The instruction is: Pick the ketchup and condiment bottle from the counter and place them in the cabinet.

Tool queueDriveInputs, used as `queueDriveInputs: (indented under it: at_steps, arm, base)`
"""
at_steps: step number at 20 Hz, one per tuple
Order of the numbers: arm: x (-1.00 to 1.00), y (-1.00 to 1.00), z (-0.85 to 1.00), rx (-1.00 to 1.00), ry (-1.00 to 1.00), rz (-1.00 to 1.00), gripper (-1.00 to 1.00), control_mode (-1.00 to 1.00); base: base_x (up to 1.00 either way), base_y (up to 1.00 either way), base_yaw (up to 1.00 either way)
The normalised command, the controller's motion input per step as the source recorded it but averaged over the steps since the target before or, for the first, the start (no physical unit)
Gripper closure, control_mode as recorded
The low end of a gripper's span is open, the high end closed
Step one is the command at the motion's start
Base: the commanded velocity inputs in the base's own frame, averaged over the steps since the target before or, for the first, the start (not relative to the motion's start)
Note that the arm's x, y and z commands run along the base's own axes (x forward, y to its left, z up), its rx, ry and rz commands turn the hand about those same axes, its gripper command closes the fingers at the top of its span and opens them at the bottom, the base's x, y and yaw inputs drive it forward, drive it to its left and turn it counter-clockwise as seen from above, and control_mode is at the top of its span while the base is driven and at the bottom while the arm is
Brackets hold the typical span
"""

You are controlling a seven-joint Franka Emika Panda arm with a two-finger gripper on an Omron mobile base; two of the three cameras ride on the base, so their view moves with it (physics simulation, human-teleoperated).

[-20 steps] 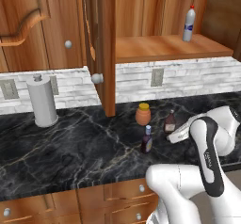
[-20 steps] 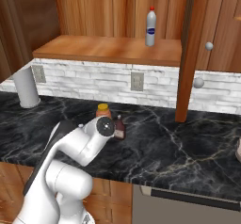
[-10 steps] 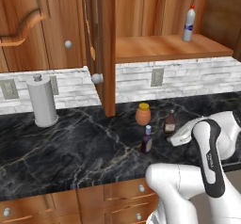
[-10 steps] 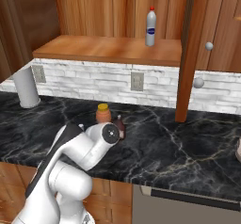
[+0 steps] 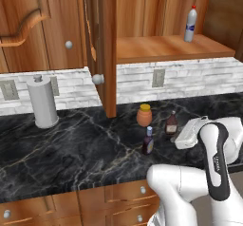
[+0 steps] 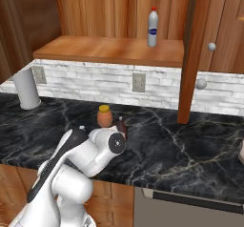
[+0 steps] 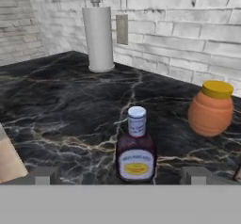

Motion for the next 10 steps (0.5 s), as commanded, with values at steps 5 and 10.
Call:
queueDriveInputs:
  at_steps: [5,10]
  arm:
    - [0.02,0.13,-0.03,0.01,-0.16,0.06,-1.00,-1.00]
    - [0.06,0.27,-0.05,0.00,-0.09,0.05,-1.00,-1.00]
  base:
    - [0.00,0.00,0.00]
    - [0.00,0.00,0.00]
